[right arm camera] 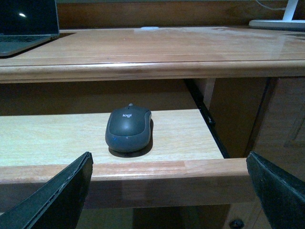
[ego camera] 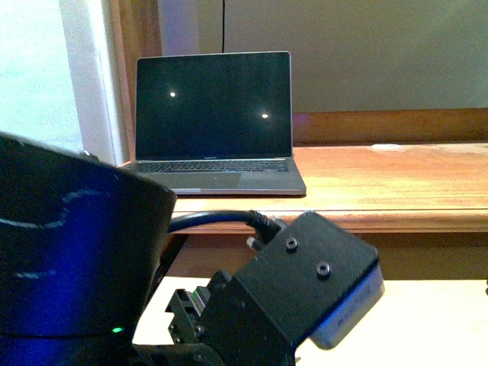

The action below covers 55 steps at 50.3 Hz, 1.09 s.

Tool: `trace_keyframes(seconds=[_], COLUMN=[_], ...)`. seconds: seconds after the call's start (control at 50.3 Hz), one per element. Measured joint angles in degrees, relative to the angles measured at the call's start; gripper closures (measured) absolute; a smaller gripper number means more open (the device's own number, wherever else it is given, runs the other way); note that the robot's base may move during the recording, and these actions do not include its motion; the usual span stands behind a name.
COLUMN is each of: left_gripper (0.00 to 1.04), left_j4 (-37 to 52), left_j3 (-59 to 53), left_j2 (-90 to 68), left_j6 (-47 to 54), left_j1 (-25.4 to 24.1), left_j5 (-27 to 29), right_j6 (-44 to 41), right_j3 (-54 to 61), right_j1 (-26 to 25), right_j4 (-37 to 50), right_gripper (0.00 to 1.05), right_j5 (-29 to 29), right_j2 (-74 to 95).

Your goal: Place mouse

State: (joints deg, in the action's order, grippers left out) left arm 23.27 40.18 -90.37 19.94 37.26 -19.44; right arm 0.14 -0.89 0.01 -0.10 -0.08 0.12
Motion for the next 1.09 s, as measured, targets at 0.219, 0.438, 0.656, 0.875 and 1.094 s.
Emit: trace_keyframes(seconds=[0.219,0.438,0.656,0.875,1.094], left_gripper=[0.08,0.08,0.08,0.08,0.08], left_j4=[3.43,4.83,0.5,-5.01,-21.29], left_j3=[0.09,0.07,-1.84,-11.28,-23.98], left_j2=[6.23,12.26,18.67,31.45,53.55], left_j6=[-15.39,-25.73,-25.9,-22.53,-24.24], left_j1=[0.13,-0.04,-3.69,-14.86,-15.65], left_j5=[-1.03,4.59,19.45,29.94,39.69], right_j6=[0.0,0.0,0.0,0.0,0.0], right_j3=[0.0,0.0,0.0,0.0,0.0], right_j1=[0.0,0.0,0.0,0.0,0.0], right_j4=[0.0,0.0,0.0,0.0,0.0], right_gripper=[0.07,0.07,0.07,0.07,0.07], right_j5=[0.02,0.02,0.02,0.02,0.02], right_j2=[0.0,0.0,0.0,0.0,0.0])
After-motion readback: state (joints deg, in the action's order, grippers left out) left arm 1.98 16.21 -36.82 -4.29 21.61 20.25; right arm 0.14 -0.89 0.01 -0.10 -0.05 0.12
